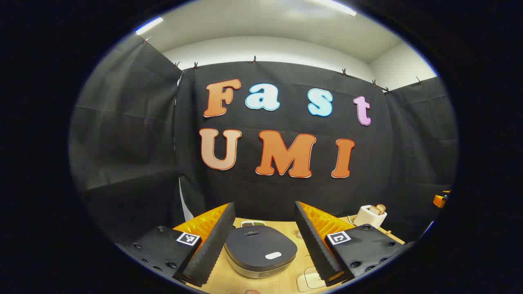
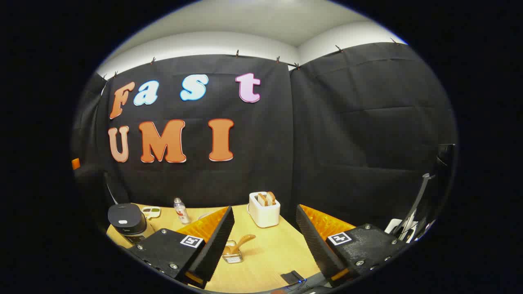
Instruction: Close the left gripper, press the button to open the rice cooker; take a wooden spoon from the chopstick holder with the right hand, scoop a spoonful of rice and pour it into the rice cooker, then put the wooden spoon back into the chopstick holder.
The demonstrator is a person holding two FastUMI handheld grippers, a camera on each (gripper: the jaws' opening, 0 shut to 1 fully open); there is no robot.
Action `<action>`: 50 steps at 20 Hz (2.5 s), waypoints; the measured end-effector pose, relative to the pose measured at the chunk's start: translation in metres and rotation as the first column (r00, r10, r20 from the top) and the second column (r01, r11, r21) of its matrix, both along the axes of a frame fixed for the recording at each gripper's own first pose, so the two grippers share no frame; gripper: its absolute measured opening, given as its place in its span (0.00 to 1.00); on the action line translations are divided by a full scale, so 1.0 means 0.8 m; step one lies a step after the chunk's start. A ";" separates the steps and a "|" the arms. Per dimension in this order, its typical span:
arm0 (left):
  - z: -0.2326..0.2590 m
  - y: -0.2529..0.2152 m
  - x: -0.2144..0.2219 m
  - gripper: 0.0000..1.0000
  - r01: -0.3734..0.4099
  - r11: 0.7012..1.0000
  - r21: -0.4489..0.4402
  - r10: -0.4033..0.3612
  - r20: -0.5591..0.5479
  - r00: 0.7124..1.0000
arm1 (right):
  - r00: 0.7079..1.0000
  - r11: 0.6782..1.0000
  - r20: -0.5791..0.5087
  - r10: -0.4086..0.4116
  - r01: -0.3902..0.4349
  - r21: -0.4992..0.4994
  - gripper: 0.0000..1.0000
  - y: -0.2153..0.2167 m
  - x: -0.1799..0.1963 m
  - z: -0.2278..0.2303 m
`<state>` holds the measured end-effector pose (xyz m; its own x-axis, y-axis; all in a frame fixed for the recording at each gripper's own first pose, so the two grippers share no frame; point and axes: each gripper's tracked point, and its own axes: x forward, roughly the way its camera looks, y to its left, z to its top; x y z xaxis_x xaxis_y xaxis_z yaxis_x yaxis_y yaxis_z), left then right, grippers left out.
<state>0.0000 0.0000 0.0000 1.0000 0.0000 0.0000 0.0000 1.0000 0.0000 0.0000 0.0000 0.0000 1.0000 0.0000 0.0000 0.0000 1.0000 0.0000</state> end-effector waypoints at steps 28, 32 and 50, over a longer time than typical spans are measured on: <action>0.058 0.043 -0.056 0.94 -0.184 0.981 0.055 0.177 0.109 0.978 | 0.982 0.991 0.137 0.133 -0.134 0.000 0.95 0.028 0.033 0.070; 0.069 0.038 -0.062 0.97 -0.166 0.983 0.073 0.157 0.120 0.980 | 0.979 0.989 0.145 0.146 -0.148 0.000 0.95 0.032 0.028 0.073; 0.050 0.008 -0.058 0.06 -0.080 0.994 0.080 0.075 0.066 0.995 | 0.981 0.989 0.125 0.145 -0.146 -0.005 0.95 0.029 0.021 0.063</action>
